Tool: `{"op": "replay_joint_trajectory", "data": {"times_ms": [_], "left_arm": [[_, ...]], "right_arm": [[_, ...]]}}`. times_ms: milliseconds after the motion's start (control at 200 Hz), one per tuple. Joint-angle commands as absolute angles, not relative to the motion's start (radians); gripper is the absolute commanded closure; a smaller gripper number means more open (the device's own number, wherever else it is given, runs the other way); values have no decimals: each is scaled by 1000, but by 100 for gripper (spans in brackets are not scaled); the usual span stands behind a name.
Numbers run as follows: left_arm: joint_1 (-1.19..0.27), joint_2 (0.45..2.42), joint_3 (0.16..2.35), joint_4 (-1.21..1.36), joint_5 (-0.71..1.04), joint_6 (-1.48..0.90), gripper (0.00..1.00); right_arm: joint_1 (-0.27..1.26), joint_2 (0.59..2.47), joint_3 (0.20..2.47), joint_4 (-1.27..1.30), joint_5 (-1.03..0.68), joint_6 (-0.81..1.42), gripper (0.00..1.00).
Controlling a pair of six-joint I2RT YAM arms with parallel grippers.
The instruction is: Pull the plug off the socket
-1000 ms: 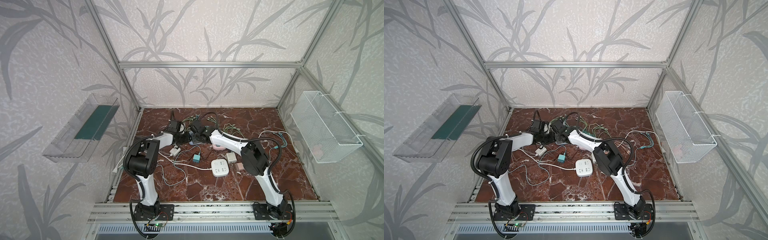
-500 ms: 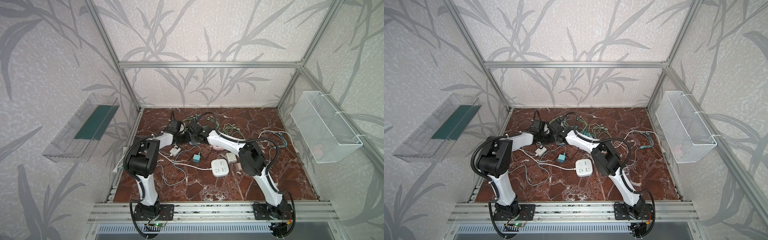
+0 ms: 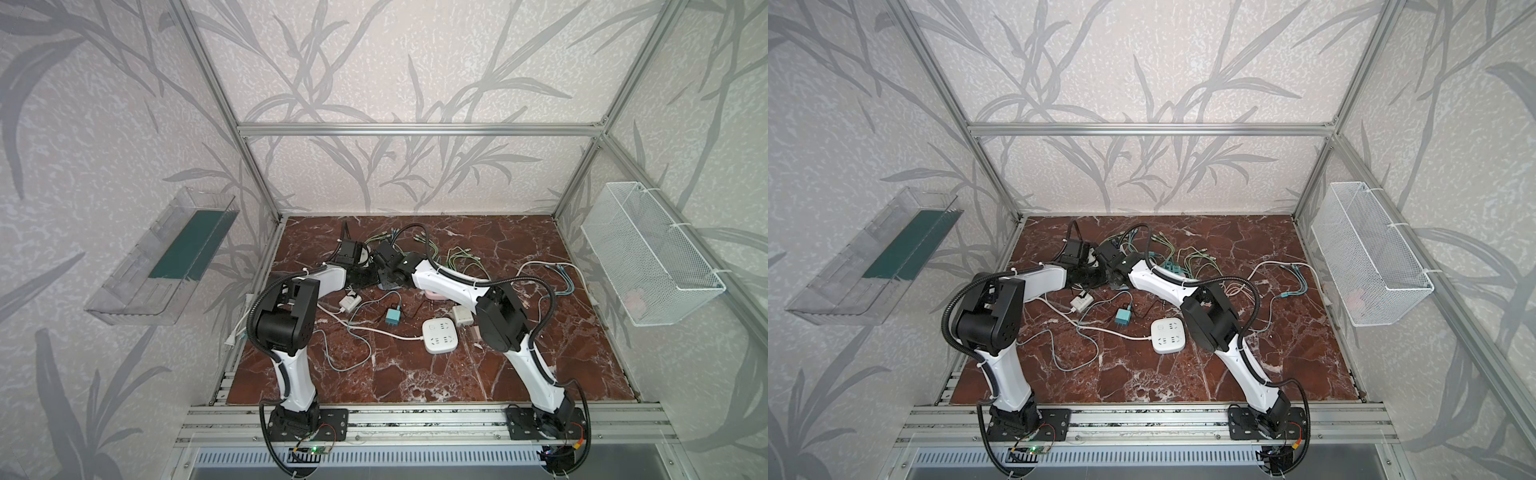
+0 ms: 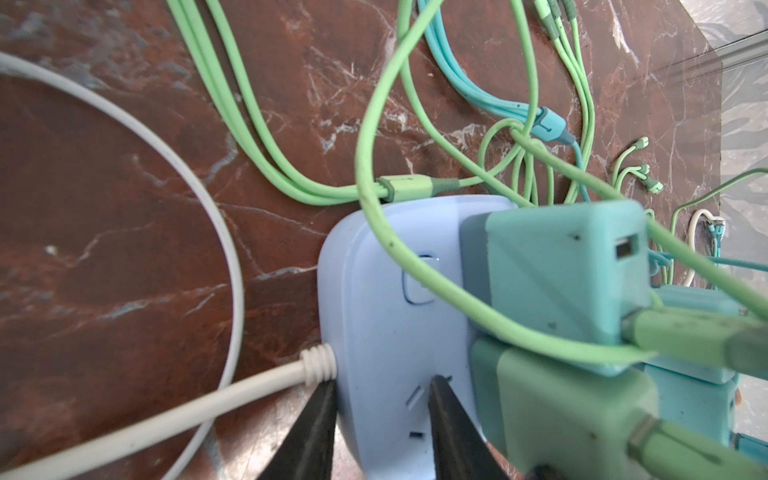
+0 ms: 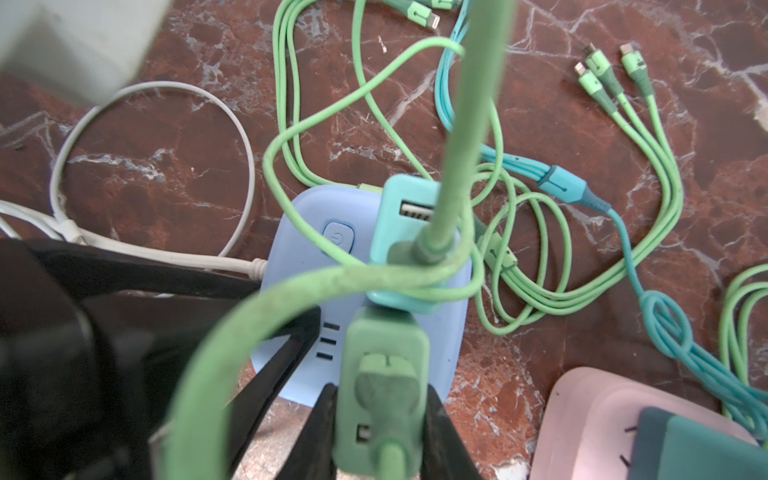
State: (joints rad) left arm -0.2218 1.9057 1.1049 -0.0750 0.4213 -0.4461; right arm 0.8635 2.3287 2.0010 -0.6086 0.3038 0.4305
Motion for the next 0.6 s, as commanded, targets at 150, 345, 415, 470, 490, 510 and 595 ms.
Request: {"op": "replay_joint_trajectory", "data": {"times_ms": [150, 345, 415, 470, 490, 510, 595], "left_arm": [[-225, 2012, 1081, -180, 314, -420, 62], [-224, 2016, 1082, -185, 310, -420, 62], [-224, 2015, 1081, -184, 309, -420, 62], [-223, 2017, 1081, -187, 308, -419, 62], [-223, 2017, 1081, -186, 309, -419, 62], [-222, 2017, 1081, -186, 308, -418, 62], [-222, 2020, 1080, -186, 305, -418, 62]], "right_arm": [[873, 2233, 1967, -588, 163, 431, 87], [888, 2257, 1968, -591, 158, 444, 87], [893, 2258, 1967, -592, 163, 442, 87], [892, 2250, 1968, -596, 181, 436, 87], [890, 2245, 1967, -598, 185, 433, 87], [888, 2241, 1968, -597, 191, 431, 87], [876, 2213, 1954, -592, 201, 428, 87]]}}
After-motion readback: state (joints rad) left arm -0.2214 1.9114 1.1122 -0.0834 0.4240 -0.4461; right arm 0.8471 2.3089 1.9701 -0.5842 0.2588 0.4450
